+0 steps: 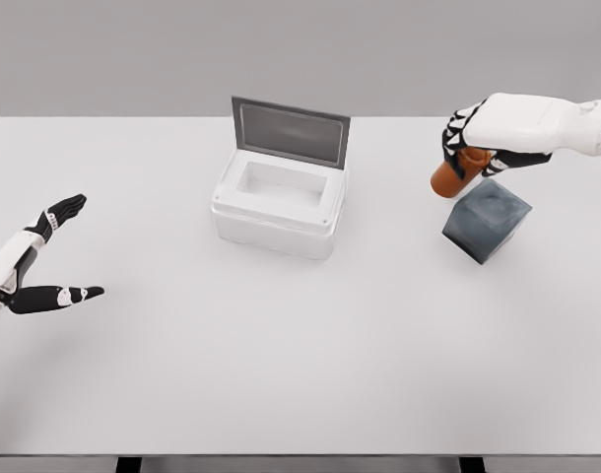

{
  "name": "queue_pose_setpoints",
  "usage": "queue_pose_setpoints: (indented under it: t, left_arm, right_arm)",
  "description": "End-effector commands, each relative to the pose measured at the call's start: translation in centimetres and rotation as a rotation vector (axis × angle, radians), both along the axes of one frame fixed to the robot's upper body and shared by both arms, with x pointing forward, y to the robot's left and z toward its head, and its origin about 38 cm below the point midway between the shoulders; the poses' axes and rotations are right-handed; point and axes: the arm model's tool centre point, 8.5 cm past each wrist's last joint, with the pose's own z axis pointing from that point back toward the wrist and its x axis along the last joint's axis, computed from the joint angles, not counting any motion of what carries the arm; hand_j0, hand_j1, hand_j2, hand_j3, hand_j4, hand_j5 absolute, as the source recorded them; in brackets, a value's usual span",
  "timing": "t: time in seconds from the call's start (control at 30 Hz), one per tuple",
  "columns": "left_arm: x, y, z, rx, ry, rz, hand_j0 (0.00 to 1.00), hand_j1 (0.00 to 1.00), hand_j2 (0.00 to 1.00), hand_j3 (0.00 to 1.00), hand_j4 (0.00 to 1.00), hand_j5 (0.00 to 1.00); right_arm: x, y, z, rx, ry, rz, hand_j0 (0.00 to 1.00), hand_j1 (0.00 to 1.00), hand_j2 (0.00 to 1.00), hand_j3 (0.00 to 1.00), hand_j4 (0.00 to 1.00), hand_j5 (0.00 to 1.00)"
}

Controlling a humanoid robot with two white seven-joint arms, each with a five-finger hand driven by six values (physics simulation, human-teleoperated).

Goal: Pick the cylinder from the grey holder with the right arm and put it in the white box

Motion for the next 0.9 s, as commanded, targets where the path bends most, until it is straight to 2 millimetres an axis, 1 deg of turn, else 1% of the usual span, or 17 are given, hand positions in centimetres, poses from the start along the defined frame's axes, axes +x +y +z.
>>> queue_pose_setpoints:
  t: [0.0,0.13,0.2,0.27,0.47,0.5,0.6,0.73,0.87]
  left_arm:
    - [0.0,0.0,0.1,-0.005,0.000,0.002,1.00,1.00,1.00,1.00,1.00,1.00]
    - [0.0,0.0,0.1,-0.005,0.000,0.002,1.00,1.00,1.00,1.00,1.00,1.00]
    - [0.0,0.0,0.1,-0.005,0.000,0.002,1.00,1.00,1.00,1.00,1.00,1.00]
    - [0.0,0.0,0.1,-0.005,0.000,0.002,1.00,1.00,1.00,1.00,1.00,1.00]
    - [0.0,0.0,0.1,-0.005,0.000,0.002,1.00,1.00,1.00,1.00,1.00,1.00]
    - [0.1,0.0,0.1,-0.005,-0.002,0.001,1.00,1.00,1.00,1.00,1.00,1.00]
    - [0.0,0.0,0.1,-0.005,0.000,0.002,1.00,1.00,1.00,1.00,1.00,1.00]
    - [0.0,0.0,0.1,-0.005,0.000,0.002,1.00,1.00,1.00,1.00,1.00,1.00]
    - [0.1,0.0,0.1,-0.005,-0.001,0.001,1.00,1.00,1.00,1.00,1.00,1.00]
  right_arm:
    - [0.3,1.7,-0.3,0.028,0.002,0.031,0.26,0.26,0.26,0.26,0.26,0.26]
    - [0.7,4.3,-0.8,0.034,-0.012,0.072,0.27,0.27,0.27,0.27,0.27,0.27]
    - [0.8,5.2,-0.7,0.046,-0.017,0.089,0.27,0.27,0.27,0.27,0.27,0.27]
    - [1.2,6.7,-0.4,0.050,-0.034,0.108,0.27,0.27,0.27,0.27,0.27,0.27]
    - [1.5,9.3,0.1,0.081,-0.046,0.152,0.27,0.27,0.27,0.27,0.27,0.27]
    - [1.8,10.1,0.2,0.090,-0.047,0.160,0.27,0.27,0.27,0.27,0.27,0.27]
    - [2.2,11.1,0.3,0.092,-0.052,0.167,0.27,0.27,0.27,0.27,0.27,0.27]
    - [2.5,13.1,-0.4,0.099,-0.043,0.193,0.28,0.28,0.28,0.28,0.28,0.28]
    - [2.5,13.6,-0.3,0.085,-0.051,0.203,0.28,0.28,0.28,0.28,0.28,0.28]
